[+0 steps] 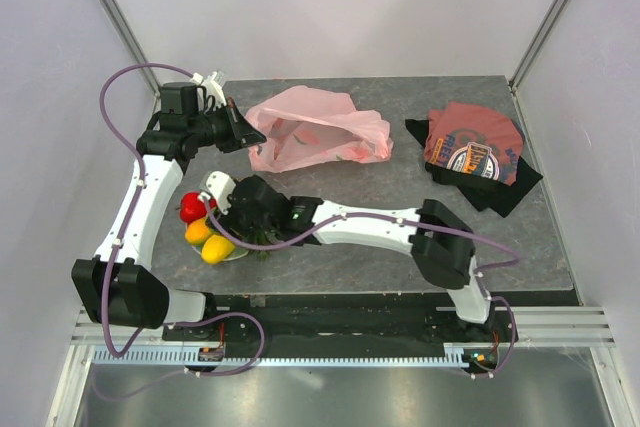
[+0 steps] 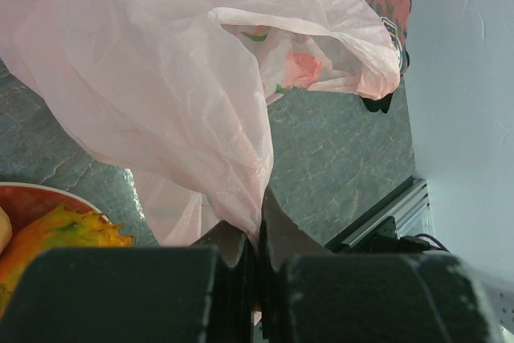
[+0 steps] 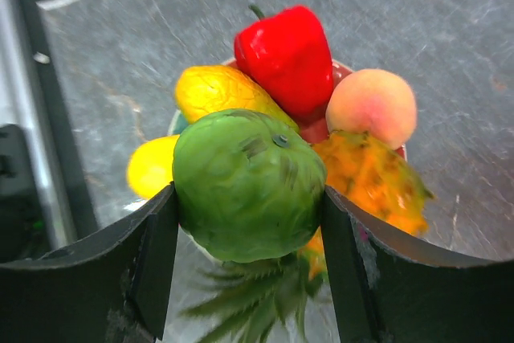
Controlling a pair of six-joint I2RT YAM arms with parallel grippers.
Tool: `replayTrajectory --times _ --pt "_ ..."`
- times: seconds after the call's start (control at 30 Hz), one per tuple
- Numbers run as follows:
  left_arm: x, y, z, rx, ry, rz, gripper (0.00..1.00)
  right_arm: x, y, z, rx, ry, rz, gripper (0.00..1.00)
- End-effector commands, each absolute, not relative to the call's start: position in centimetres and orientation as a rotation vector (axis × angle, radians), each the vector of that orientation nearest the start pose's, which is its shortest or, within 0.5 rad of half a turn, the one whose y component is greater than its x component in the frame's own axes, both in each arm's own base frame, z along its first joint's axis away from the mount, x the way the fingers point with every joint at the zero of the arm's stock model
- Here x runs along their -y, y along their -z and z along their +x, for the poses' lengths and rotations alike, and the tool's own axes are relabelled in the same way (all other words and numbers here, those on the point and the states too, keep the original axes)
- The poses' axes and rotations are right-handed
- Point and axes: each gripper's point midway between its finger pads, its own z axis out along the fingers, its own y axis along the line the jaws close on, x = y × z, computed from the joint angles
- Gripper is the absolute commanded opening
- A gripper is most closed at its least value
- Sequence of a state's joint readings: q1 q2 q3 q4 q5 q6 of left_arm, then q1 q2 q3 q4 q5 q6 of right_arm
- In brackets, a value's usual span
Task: Place the fruits into the plastic bag
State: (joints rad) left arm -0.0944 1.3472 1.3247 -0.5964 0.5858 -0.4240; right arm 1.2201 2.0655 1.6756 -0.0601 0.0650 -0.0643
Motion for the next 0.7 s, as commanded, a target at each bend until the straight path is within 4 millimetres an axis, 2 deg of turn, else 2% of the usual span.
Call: replayTrajectory --times 0.0,0.03,0.07,0.1,0.17,0.2,0.27,0.3,0.33,0.37,0.43,0.47,0.5,0.57,0.6,0.63,0.67 --pt "14.2 -29.0 34.3 -2.157 0.914 0.045 0.02 -54.2 -25.5 19.8 -1.573 -0.834 -1.091 0.42" --pt "14.2 -28.9 34.4 -2.158 0.910 0.044 0.02 -53.6 -25.7 19.3 -1.598 -0.858 -1.073 0.41" --pt "14.1 -29.0 34.4 -2.158 0.908 0.041 0.02 -52.7 -24.7 18.8 -1.625 -0.859 -1.082 0.41" --pt "14.0 -28.8 34.5 -2.160 0.907 0.039 0.01 -51.5 -25.9 18.4 -1.625 -0.867 -1.070 0.41" --pt "14.1 -28.8 34.5 -2.164 0.914 0.033 0.02 -49.4 -24.7 18.0 -1.692 -0.832 -1.070 0.40" --pt "14.1 -28.7 34.5 -2.168 0.918 0.029 0.02 -48.2 -26.0 17.9 -1.689 -0.830 -1.041 0.40" --pt "14.2 -28.6 34.5 -2.172 0.928 0.014 0.02 -45.8 -26.5 17.9 -1.735 -0.843 -0.980 0.40" --pt "14.2 -28.4 34.4 -2.179 0.933 0.004 0.02 -44.7 -26.9 19.0 -1.753 -0.842 -0.925 0.39" --pt "14.3 -28.4 34.5 -2.179 0.941 0.000 0.02 -43.7 -26.3 19.2 -1.781 -0.843 -0.901 0.39" --pt "14.4 -28.4 34.4 -2.183 0.955 -0.016 0.01 -42.7 -27.8 19.5 -1.777 -0.869 -0.838 0.39" --pt "14.5 -28.3 34.3 -2.184 0.968 -0.027 0.02 -40.7 -28.1 21.4 -1.801 -0.847 -0.757 0.39" --pt "14.5 -28.2 34.2 -2.186 0.971 -0.035 0.02 -39.8 -29.3 21.8 -1.793 -0.867 -0.705 0.39" --pt "14.5 -28.2 34.1 -2.188 0.971 -0.038 0.02 -38.5 -29.8 23.6 -1.797 -0.850 -0.644 0.39" --pt "14.5 -28.4 33.8 -2.178 0.968 -0.034 0.02 -36.9 -30.6 25.3 -1.806 -0.851 -0.561 0.39" --pt "14.4 -28.2 33.6 -2.182 0.968 -0.035 0.01 -35.6 -30.9 27.1 -1.815 -0.841 -0.497 0.39" --pt "14.5 -28.2 33.3 -2.180 0.972 -0.027 0.02 -35.2 -31.5 27.7 -1.812 -0.840 -0.483 0.38" --pt "14.5 -28.3 32.9 -2.173 0.971 -0.018 0.02 -34.9 -31.3 28.5 -1.826 -0.827 -0.471 0.38"
